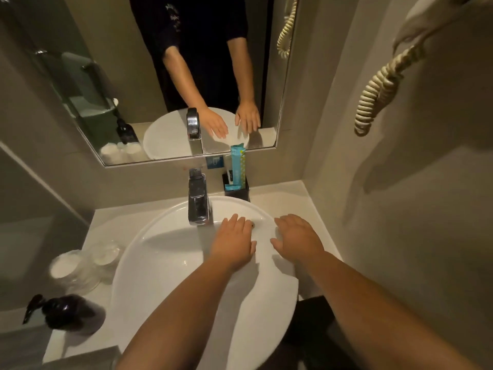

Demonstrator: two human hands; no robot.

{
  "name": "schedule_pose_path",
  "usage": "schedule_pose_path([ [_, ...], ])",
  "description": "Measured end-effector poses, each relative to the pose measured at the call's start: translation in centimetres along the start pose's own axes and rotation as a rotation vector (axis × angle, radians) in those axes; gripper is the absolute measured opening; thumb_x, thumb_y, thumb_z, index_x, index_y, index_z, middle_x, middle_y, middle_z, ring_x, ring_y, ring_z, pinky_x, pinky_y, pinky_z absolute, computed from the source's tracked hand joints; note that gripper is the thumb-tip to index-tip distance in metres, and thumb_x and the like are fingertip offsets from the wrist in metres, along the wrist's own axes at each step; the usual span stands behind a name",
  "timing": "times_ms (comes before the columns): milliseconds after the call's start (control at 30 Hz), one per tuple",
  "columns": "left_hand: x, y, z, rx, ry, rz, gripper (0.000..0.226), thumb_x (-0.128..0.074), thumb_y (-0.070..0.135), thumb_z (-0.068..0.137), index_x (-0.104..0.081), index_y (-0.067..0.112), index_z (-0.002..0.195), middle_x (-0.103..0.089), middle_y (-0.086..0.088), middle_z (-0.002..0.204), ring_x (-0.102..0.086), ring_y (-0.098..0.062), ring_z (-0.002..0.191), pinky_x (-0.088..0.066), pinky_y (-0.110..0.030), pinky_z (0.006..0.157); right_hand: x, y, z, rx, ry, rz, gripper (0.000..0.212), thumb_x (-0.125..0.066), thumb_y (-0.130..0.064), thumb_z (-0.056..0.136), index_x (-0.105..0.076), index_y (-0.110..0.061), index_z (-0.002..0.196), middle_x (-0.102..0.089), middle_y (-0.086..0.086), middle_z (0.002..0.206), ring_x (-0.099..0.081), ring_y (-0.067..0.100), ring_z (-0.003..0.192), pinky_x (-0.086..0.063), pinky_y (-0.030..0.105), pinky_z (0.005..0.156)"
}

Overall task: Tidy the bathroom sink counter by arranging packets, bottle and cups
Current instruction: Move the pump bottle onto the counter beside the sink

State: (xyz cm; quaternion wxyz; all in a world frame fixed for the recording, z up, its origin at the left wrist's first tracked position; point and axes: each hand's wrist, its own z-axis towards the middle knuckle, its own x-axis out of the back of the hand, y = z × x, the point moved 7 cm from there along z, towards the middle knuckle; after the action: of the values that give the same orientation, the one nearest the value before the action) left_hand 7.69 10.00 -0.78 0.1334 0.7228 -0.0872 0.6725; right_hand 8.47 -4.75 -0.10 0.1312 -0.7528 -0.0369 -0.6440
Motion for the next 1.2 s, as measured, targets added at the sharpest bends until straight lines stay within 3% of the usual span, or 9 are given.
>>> schedule_pose_path([
  [133,1.2,-0.1,-3.9,0.047,0.05,0.009,0.06,-0.039,0.048,0.096,-0.033,0.013,0.145,-0.038,-0.008,0.149,-0.027,-0.028,0.141,-0.017,-0.041,0.118,1.2,-2.1,-2.9,0.05,0.03,0.021,0.062,-0.049,-0.055,0.09,-0.039,-0.022,0.141,-0.046,0.001,0.144,-0.038,0.024,0.136,-0.025,0.039,0.116],
  [367,2.1,-1.0,-12.1,0.221,0.147,0.047,0.049,-0.045,0.049,0.092,-0.045,0.016,0.129,-0.052,-0.004,0.128,-0.047,-0.023,0.115,-0.036,-0.037,0.105,1.1,-6.9,-7.1,0.229,0.039,-0.003,0.071,-0.053,-0.061,0.086,-0.037,-0.021,0.143,-0.044,0.001,0.146,-0.039,0.023,0.135,-0.025,0.038,0.116],
  [533,1.9,-0.8,-19.4,0.364,0.147,0.061,0.05,-0.044,0.049,0.093,-0.045,0.016,0.131,-0.053,-0.003,0.13,-0.048,-0.023,0.12,-0.034,-0.039,0.107,-0.7,-11.0,-11.1,0.393,0.016,-0.033,0.069,-0.053,-0.061,0.086,-0.039,-0.02,0.141,-0.046,0.002,0.144,-0.04,0.023,0.134,-0.024,0.04,0.116],
  [667,1.9,-1.7,-24.5,0.45,0.126,0.09,0.051,-0.042,0.049,0.093,-0.044,0.014,0.13,-0.055,-0.006,0.127,-0.051,-0.023,0.113,-0.038,-0.039,0.103,-1.7,-14.5,-13.3,0.477,-0.012,-0.015,0.069,-0.056,-0.062,0.083,-0.044,-0.021,0.138,-0.052,0.002,0.139,-0.048,0.024,0.127,-0.035,0.039,0.111],
  [767,2.4,-3.4,-27.8,0.529,0.126,0.095,0.049,-0.042,0.049,0.092,-0.045,0.014,0.126,-0.056,-0.006,0.123,-0.051,-0.023,0.111,-0.038,-0.037,0.102,-1.9,-17.6,-14.4,0.564,-0.009,-0.018,0.064,-0.057,-0.06,0.084,-0.048,-0.019,0.131,-0.056,0.004,0.133,-0.052,0.025,0.12,-0.042,0.037,0.104],
  [1033,2.9,-8.6,-34.6,0.679,0.149,0.047,0.053,-0.044,0.046,0.093,-0.042,0.012,0.134,-0.052,-0.007,0.132,-0.045,-0.025,0.123,-0.031,-0.04,0.11,-3.3,-26.5,-15.3,0.7,-0.053,-0.015,0.063,-0.057,-0.055,0.086,-0.046,-0.017,0.135,-0.055,0.006,0.135,-0.051,0.027,0.122,-0.042,0.039,0.103],
  [1200,1.4,-13.4,-37.7,0.76,0.122,0.007,0.055,-0.041,0.052,0.091,-0.046,0.013,0.13,-0.054,-0.007,0.127,-0.048,-0.025,0.118,-0.038,-0.039,0.105,-4.8,-31.8,-14.8,0.728,-0.071,-0.005,0.057,-0.059,-0.051,0.087,-0.048,-0.017,0.131,-0.058,0.006,0.13,-0.054,0.026,0.117,-0.044,0.037,0.101],
])
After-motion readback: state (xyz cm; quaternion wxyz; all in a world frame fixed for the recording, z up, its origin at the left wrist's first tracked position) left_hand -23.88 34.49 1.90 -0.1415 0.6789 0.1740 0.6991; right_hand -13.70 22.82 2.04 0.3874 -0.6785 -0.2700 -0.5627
